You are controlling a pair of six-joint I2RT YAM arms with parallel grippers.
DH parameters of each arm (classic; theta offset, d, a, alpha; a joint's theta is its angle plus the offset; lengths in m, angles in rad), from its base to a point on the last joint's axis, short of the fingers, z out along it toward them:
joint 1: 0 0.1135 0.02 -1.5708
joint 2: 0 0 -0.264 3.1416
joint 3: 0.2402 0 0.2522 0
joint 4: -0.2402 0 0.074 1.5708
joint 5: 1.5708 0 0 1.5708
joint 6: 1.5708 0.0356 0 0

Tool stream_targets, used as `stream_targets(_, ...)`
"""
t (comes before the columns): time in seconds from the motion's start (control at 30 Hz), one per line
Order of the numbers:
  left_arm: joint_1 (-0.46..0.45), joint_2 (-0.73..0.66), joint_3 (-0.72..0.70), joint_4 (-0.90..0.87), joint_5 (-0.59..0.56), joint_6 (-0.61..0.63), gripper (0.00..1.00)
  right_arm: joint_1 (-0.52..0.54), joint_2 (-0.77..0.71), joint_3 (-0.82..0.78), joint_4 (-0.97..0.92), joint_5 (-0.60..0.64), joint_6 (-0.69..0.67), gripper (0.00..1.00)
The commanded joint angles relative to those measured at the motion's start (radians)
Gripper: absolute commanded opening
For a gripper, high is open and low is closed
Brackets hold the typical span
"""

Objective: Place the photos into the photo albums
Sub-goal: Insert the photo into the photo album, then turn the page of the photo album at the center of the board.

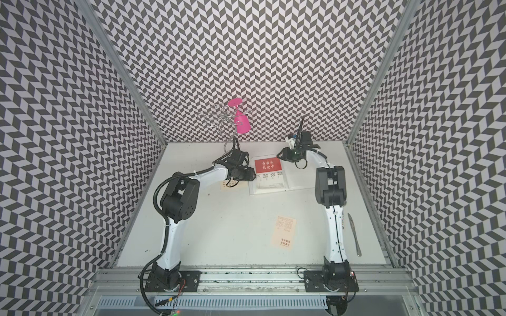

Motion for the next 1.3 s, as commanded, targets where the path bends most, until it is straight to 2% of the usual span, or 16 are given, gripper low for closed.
stream_targets(0.0,-0.006,-0.071,-0.006,-0.016,-0.038,0.016,0.55,-0.016,-0.097,0.003,0.020,0.062,-0.001,0.38)
stream_targets(0.27,-0.022,-0.125,-0.019,-0.004,-0.043,0.029,0.55,-0.045,-0.187,-0.045,-0.038,0.135,-0.014,0.40)
stream_targets(0.53,-0.086,-0.222,-0.074,0.069,-0.071,0.086,0.55,-0.088,-0.425,-0.274,0.015,0.253,-0.026,0.40)
stream_targets(0.7,-0.127,-0.294,-0.152,0.178,-0.045,0.145,0.55,-0.142,-0.550,-0.449,0.090,0.320,0.033,0.40)
stream_targets(0.9,-0.203,-0.359,-0.221,0.269,-0.008,0.246,0.55,-0.152,-0.673,-0.663,0.177,0.424,0.107,0.47)
stream_targets(0.97,-0.228,-0.376,-0.239,0.289,-0.001,0.272,0.55,-0.150,-0.715,-0.759,0.232,0.440,0.122,0.52)
stream_targets(1.0,-0.237,-0.385,-0.247,0.302,0.004,0.279,0.55,-0.149,-0.730,-0.800,0.248,0.455,0.125,0.56)
stream_targets(1.03,-0.244,-0.392,-0.256,0.315,0.016,0.281,0.55,-0.146,-0.742,-0.840,0.259,0.476,0.127,0.66)
stream_targets(1.07,-0.250,-0.398,-0.264,0.325,0.029,0.283,0.55,-0.144,-0.753,-0.871,0.272,0.486,0.128,0.69)
stream_targets(1.17,-0.264,-0.409,-0.273,0.343,0.059,0.281,0.55,-0.139,-0.769,-0.951,0.310,0.540,0.117,0.70)
stream_targets(1.27,-0.273,-0.412,-0.271,0.345,0.077,0.277,0.55,-0.138,-0.747,-0.959,0.324,0.580,0.093,0.69)
